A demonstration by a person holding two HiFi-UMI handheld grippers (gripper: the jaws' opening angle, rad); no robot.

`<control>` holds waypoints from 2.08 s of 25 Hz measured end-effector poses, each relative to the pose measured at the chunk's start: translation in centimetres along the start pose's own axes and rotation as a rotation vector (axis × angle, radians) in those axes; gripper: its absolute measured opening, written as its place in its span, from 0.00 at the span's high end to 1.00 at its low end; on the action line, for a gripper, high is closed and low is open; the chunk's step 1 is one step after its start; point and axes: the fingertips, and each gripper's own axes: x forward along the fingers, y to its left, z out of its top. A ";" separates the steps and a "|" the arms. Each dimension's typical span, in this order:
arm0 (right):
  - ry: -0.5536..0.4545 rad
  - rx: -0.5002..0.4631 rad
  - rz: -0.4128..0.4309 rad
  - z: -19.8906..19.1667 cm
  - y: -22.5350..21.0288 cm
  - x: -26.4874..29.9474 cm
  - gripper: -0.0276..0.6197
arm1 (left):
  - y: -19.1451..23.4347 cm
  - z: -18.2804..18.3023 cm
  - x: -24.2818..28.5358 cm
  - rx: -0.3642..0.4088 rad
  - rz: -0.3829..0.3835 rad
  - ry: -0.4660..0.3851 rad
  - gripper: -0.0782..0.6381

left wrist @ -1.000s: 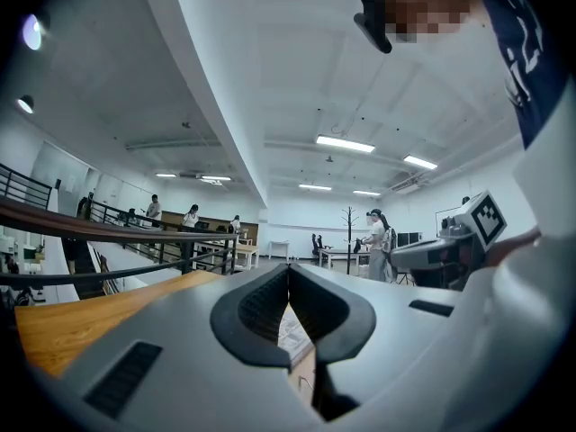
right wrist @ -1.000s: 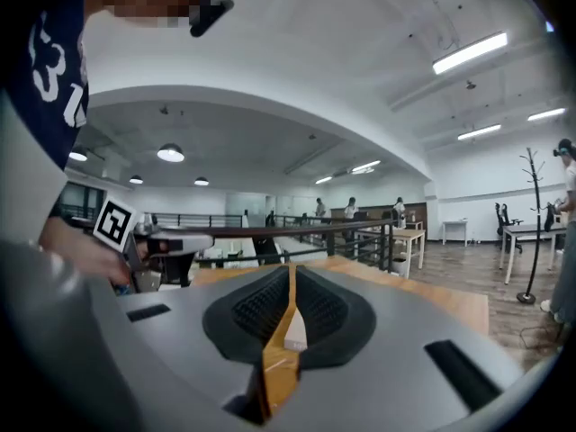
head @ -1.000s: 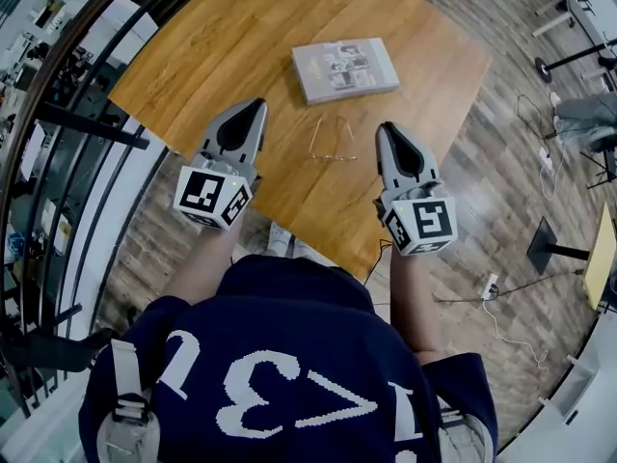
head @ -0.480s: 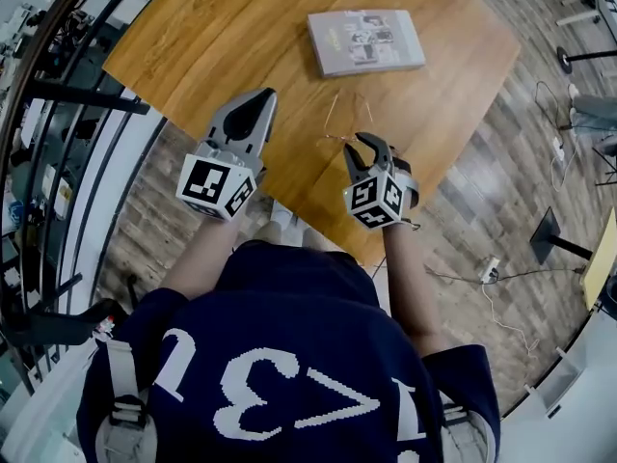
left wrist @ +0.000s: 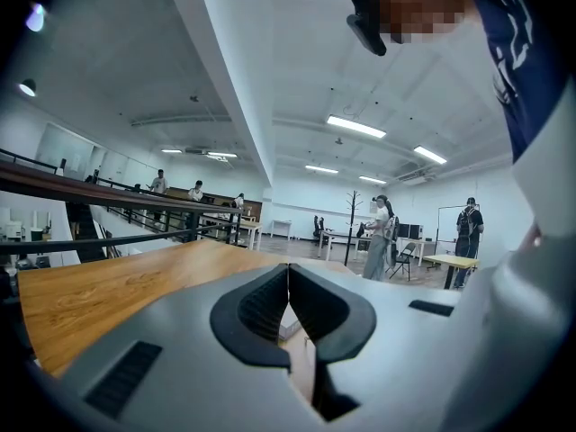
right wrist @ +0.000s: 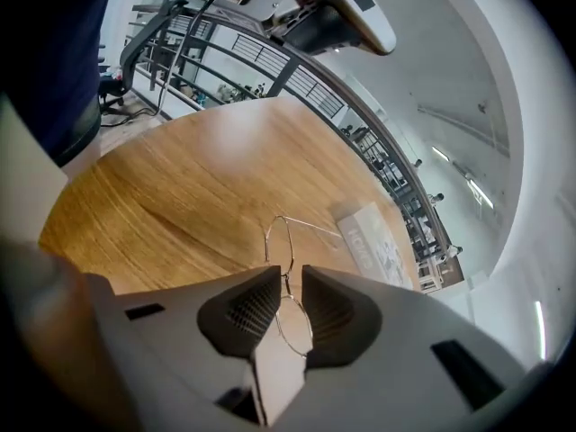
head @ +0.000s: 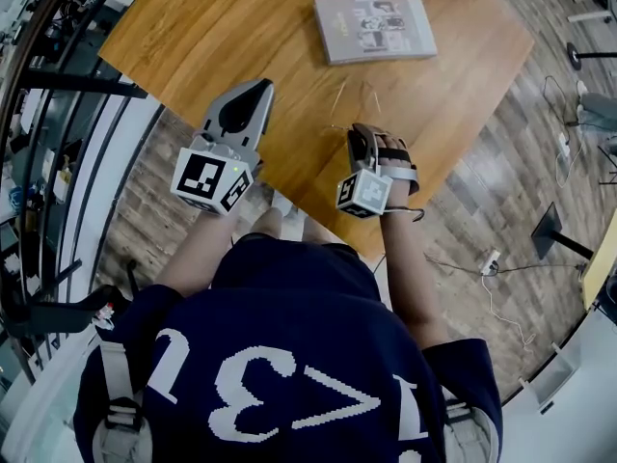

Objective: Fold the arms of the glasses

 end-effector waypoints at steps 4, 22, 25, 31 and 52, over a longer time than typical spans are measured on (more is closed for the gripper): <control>-0.016 -0.005 -0.001 0.1 -0.2 -0.3 0.88 | -0.2 0.1 -0.3 -0.003 -0.011 0.001 0.87; -0.226 -0.163 -0.040 4.9 -4.6 -9.6 0.91 | -6.5 -4.8 4.2 -0.250 -0.390 0.283 0.63; -0.242 -0.181 -0.050 5.6 -4.8 -10.4 0.91 | -7.3 -5.2 4.6 -0.311 -0.455 0.313 0.64; -0.252 -0.198 -0.052 6.1 -4.6 -10.7 0.91 | -7.8 -5.1 4.5 -0.378 -0.513 0.318 0.82; -0.291 -0.253 -0.031 7.6 -3.0 -11.7 0.91 | -4.8 -4.2 7.4 -0.403 -0.468 0.291 0.65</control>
